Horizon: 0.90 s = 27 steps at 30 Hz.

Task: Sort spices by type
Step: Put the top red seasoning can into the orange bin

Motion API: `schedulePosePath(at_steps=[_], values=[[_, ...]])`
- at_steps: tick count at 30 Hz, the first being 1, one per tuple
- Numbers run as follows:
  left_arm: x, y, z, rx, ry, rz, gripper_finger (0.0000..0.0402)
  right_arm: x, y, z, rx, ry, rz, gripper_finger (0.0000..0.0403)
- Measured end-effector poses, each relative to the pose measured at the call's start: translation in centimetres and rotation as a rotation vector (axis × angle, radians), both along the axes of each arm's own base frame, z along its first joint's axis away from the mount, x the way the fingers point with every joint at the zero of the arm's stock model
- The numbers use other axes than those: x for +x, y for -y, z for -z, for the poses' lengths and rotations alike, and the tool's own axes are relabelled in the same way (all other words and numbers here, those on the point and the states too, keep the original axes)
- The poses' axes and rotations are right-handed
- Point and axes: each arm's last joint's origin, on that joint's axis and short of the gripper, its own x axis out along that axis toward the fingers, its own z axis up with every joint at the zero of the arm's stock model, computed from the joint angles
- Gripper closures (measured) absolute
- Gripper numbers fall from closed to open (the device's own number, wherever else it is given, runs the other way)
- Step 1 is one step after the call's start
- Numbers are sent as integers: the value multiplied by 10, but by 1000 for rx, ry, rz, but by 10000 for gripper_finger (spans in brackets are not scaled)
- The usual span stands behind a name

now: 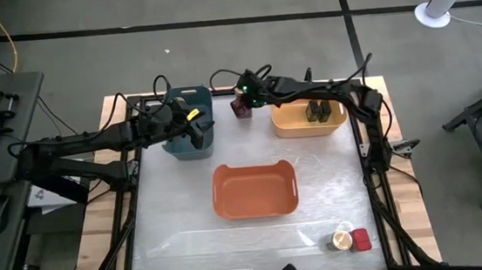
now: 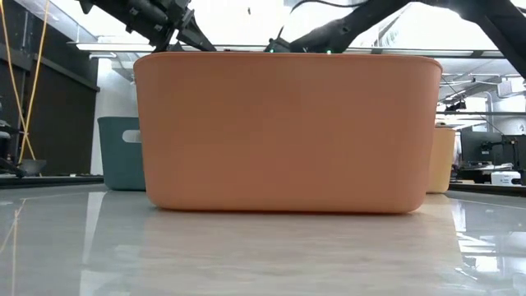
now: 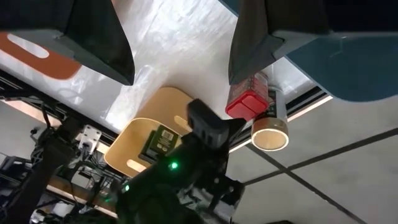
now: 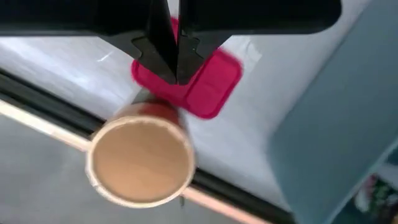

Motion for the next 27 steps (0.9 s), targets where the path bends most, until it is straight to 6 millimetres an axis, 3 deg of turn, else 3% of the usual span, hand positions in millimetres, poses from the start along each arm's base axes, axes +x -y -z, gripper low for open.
schedulePosePath(at_steps=[9,20,27], values=[[0,0,0,0,0,0,157,2,1,0,13,34,-5,402],[0,0,0,0,0,0,157,8,2,19,53,28,25,402],[0,0,0,0,0,0,157,11,-7,21,122,10,-104,403]])
